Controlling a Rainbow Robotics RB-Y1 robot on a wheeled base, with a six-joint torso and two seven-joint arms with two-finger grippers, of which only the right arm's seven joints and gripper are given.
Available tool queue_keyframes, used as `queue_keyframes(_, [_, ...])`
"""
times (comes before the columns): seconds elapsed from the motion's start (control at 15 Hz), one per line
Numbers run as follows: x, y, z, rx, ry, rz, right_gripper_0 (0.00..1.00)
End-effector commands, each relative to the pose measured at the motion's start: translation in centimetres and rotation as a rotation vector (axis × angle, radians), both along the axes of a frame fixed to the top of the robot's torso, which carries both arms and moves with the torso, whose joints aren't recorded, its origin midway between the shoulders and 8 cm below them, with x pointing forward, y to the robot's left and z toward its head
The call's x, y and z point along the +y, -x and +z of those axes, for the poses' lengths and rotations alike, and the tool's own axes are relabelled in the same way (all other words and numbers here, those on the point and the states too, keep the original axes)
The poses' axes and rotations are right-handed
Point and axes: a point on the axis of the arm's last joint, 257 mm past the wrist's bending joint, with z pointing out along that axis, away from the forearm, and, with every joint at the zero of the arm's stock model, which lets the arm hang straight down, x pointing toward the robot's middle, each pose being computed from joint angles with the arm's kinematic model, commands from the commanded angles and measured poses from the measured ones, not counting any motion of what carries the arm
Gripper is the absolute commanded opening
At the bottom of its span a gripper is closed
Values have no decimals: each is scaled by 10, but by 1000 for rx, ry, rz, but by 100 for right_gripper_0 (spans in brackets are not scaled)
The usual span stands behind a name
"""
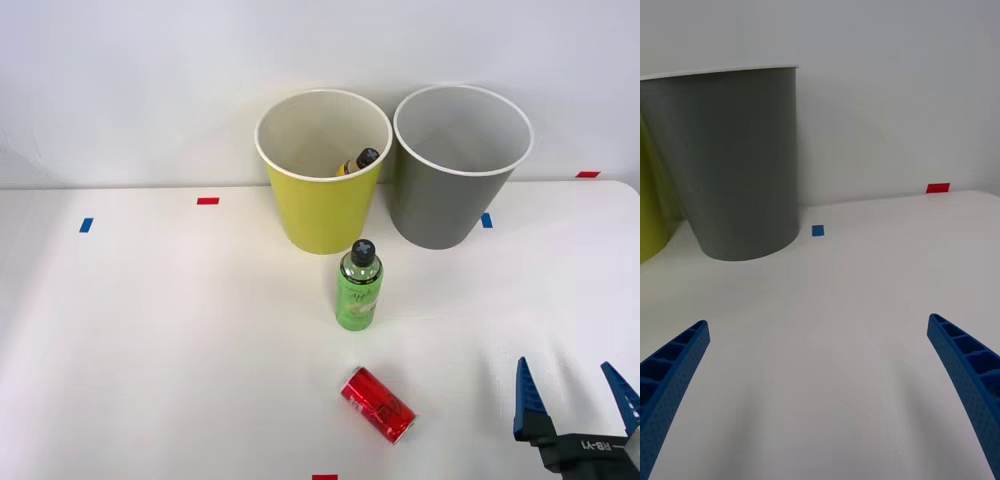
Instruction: Put cans in the gray bin, plastic bottles in the light green bin
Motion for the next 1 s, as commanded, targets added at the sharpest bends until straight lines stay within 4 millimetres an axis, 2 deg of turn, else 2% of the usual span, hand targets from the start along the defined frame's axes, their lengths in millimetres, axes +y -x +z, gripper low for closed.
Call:
queue_keyframes(0.07, [15,6,-10,-49,7,80,100])
queue_keyframes(0.47, [33,39,-24,-26,82,107,100])
queue_keyframes(0.73, [40,61,-31,-9,181,59,100])
queue_keyframes(1.0, [50,84,-40,27,155,11,100])
